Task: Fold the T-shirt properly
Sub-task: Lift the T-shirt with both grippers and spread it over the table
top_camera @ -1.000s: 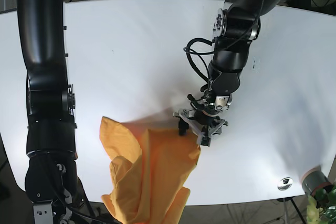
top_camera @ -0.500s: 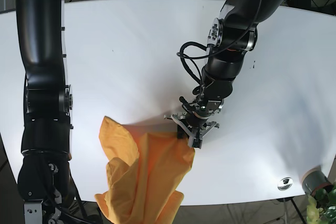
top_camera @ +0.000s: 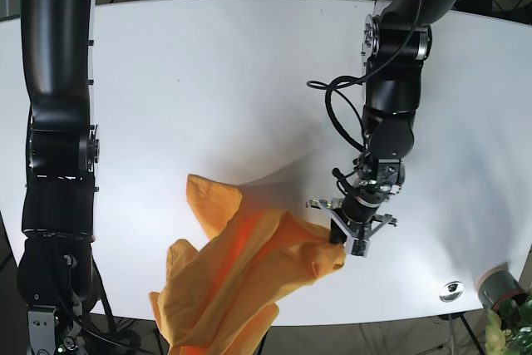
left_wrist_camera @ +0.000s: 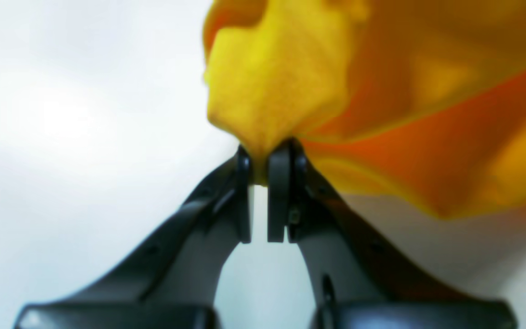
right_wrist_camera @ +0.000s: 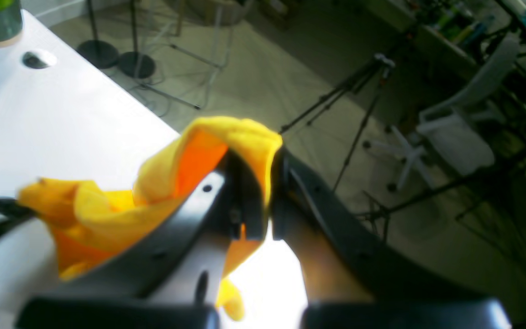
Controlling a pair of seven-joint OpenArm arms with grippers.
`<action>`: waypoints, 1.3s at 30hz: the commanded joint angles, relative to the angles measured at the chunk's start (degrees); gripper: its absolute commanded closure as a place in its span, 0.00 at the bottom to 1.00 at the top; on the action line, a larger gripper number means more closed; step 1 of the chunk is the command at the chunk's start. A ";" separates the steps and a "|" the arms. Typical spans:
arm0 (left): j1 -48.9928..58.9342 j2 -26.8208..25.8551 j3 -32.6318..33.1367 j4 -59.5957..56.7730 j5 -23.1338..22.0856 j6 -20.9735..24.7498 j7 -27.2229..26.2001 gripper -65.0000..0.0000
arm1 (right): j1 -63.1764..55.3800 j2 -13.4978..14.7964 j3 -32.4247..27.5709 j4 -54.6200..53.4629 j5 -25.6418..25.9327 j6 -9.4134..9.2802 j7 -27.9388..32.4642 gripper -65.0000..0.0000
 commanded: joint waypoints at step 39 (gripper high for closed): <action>-0.03 -16.57 -17.48 40.64 -0.55 -13.65 25.03 1.00 | -6.44 9.12 10.02 1.30 1.43 -0.42 1.43 0.97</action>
